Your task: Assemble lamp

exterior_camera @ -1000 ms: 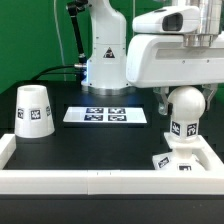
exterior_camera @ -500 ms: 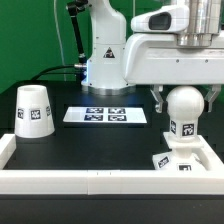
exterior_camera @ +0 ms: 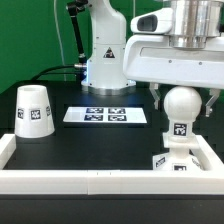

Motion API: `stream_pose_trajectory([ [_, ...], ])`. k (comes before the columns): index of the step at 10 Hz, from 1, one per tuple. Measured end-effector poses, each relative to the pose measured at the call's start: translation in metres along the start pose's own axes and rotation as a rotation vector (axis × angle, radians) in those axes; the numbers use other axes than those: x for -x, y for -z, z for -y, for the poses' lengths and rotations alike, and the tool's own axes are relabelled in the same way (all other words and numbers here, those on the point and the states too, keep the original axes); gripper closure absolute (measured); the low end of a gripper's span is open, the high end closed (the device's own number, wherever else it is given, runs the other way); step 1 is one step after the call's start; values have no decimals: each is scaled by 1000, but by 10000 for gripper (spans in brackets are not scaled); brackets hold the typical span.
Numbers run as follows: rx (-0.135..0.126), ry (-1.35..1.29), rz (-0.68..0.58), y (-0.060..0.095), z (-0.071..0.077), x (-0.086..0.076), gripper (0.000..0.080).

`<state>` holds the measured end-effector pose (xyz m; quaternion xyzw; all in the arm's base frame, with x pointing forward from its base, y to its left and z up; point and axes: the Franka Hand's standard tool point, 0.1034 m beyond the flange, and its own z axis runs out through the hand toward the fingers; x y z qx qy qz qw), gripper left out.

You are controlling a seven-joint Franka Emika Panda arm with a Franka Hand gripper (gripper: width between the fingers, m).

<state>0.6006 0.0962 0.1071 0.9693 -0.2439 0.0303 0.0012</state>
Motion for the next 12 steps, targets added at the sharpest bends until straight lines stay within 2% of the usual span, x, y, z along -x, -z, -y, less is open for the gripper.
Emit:
stream_pose_trajectory([
  [3,5,-179,20,0,0,4,220],
  [5,-3,-310,29,0,2,5,220],
  [6,-4,-313,29,0,3,5,162],
  [7,-4,-305,29,-1,3,6,162],
  [8,-4,-305,30,-1,3,6,119],
  [12,1,-281,24,0,3,10,101],
])
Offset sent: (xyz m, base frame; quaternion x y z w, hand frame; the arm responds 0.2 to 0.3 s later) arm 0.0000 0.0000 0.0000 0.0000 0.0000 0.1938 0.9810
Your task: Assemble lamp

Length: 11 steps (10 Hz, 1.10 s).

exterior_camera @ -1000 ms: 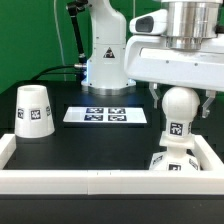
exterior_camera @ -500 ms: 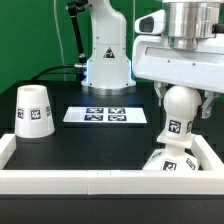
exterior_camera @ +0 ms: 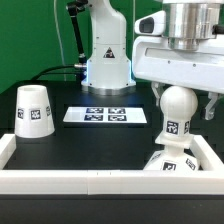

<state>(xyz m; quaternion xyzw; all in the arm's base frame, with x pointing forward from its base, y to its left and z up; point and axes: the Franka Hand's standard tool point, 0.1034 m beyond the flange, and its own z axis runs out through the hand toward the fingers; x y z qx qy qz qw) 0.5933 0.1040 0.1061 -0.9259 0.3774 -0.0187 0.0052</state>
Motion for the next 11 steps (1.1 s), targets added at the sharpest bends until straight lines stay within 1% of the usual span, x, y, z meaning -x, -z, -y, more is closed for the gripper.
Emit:
stream_pose_trajectory([
  [1,9,39,-2,1,-2,15,101],
  [2,12,65,2,3,-6,28,101],
  [3,21,104,11,4,-13,43,101],
  [4,7,126,2,2,-19,50,101],
  [5,-7,164,-4,-3,-30,57,101],
  [6,-12,187,-3,-10,-44,57,101],
  [7,-10,187,2,-12,-50,55,101],
  [9,-15,189,4,-11,-46,58,101],
  [11,-19,238,-1,-11,-50,56,101],
])
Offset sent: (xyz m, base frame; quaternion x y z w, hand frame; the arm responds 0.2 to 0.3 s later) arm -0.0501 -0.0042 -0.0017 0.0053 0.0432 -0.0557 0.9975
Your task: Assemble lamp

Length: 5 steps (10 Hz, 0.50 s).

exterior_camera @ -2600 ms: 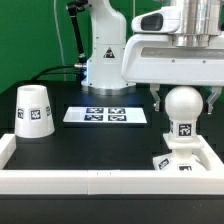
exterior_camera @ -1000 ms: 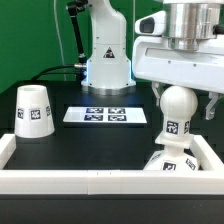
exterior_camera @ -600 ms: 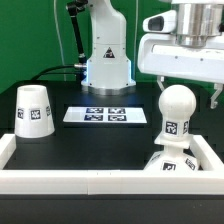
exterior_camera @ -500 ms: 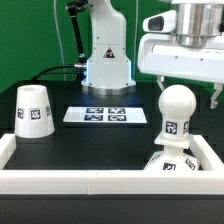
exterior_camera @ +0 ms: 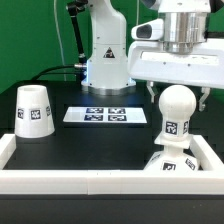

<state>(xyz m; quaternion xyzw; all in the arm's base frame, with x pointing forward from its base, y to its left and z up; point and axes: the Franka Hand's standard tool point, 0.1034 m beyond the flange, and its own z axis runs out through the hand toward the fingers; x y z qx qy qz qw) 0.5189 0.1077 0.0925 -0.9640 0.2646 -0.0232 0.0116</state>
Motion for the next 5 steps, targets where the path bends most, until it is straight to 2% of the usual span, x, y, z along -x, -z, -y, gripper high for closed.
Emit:
stream_pose_trajectory([
  [1,-14,95,-21,5,-15,-1,101],
  [2,-12,166,-27,8,-42,3,101],
  [3,-12,207,-37,7,-62,4,101],
  [5,-21,243,-32,9,-109,-4,101],
])
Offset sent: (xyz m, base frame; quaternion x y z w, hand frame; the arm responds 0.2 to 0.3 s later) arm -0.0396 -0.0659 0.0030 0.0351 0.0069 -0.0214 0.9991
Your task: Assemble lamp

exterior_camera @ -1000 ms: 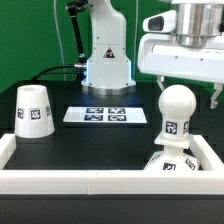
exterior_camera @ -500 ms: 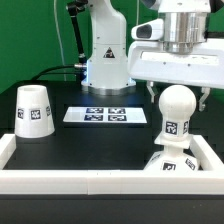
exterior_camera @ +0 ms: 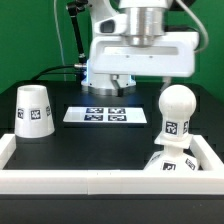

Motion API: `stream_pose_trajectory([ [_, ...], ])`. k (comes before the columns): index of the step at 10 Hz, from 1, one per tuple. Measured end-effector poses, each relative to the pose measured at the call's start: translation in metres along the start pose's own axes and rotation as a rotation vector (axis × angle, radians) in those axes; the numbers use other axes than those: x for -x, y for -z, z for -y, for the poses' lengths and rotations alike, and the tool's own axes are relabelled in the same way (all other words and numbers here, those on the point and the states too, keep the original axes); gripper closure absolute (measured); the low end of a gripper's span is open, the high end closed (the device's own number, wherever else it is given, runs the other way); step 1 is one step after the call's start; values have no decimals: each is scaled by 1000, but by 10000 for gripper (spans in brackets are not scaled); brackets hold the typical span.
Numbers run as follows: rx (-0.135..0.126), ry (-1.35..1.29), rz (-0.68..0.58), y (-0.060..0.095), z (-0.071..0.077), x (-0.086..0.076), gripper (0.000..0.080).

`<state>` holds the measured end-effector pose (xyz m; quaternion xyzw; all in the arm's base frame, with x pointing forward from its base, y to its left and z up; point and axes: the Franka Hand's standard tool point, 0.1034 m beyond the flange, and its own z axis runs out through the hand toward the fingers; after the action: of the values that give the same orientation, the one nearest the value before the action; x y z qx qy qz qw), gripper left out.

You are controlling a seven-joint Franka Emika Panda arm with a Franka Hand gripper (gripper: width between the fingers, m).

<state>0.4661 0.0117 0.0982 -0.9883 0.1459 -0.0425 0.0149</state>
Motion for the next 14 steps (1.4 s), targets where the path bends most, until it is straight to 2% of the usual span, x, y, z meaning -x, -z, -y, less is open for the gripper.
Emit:
stream_pose_trajectory([
  [3,12,1,10,3,-57,-11,101],
  [8,12,9,10,1,-53,-10,101],
  [9,11,47,14,2,-58,-10,101],
  [11,3,74,17,15,-88,-12,101],
  [13,3,121,5,21,-109,-16,101],
  [14,2,143,-1,24,-124,-18,101],
])
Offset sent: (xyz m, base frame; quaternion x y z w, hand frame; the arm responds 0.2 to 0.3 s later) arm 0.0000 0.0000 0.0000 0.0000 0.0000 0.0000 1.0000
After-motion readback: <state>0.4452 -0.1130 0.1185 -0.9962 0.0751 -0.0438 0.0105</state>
